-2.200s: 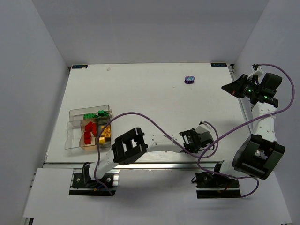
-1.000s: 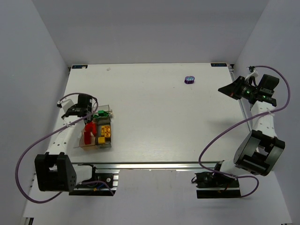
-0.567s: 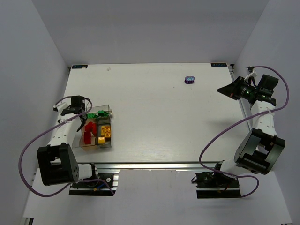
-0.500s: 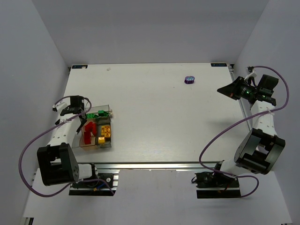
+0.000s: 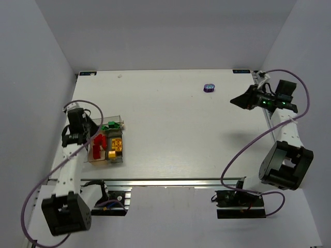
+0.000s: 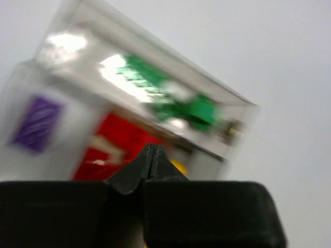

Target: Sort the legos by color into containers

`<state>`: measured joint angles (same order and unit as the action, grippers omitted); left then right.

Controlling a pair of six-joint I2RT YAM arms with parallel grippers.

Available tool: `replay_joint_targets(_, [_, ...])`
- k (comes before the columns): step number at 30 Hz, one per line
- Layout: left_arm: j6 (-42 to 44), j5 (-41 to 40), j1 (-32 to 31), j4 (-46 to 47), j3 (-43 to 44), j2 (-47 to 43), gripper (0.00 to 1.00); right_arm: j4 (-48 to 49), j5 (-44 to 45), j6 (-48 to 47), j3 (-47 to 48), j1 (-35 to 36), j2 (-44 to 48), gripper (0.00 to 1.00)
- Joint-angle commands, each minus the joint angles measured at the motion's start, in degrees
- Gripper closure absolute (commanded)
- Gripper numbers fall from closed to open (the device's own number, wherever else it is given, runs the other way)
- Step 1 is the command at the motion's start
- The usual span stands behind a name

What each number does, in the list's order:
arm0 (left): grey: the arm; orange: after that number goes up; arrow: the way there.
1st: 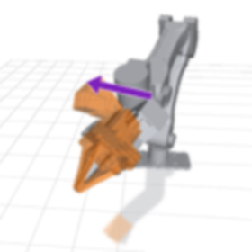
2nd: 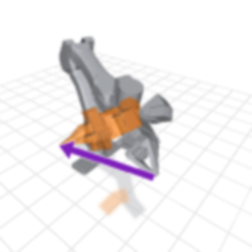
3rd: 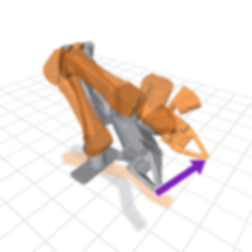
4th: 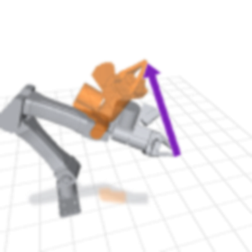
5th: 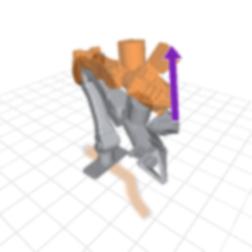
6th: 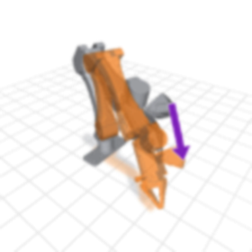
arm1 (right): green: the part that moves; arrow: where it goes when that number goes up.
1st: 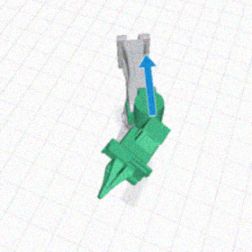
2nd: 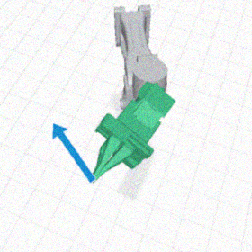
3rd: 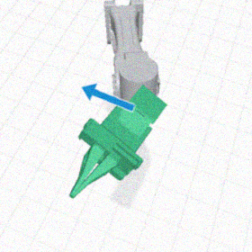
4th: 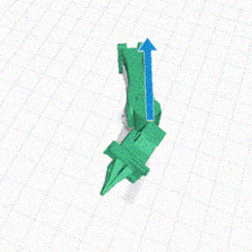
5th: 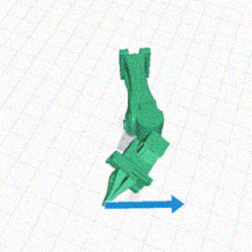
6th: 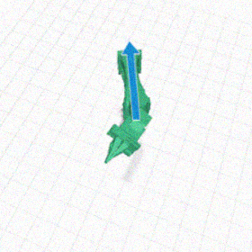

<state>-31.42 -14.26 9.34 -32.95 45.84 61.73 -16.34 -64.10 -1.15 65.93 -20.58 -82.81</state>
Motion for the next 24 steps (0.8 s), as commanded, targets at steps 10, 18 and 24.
replay_joint_targets(10, [5.6, 72.2, -2.0, 43.8, -13.1, -2.8, 0.31, -13.4, 48.7, -2.5, 45.9, 20.5, -35.9, 0.48])
replay_joint_targets(18, [5.4, 68.7, -2.7, 42.4, -14.3, -5.9, 0.20, -13.8, 43.0, -33.0, 59.0, 26.2, -46.7, 0.11])
replay_joint_targets(24, [5.7, 68.6, -2.7, 42.0, -14.2, -5.7, 0.20, -18.4, 37.1, -60.1, 61.0, 25.5, -49.2, 0.15])
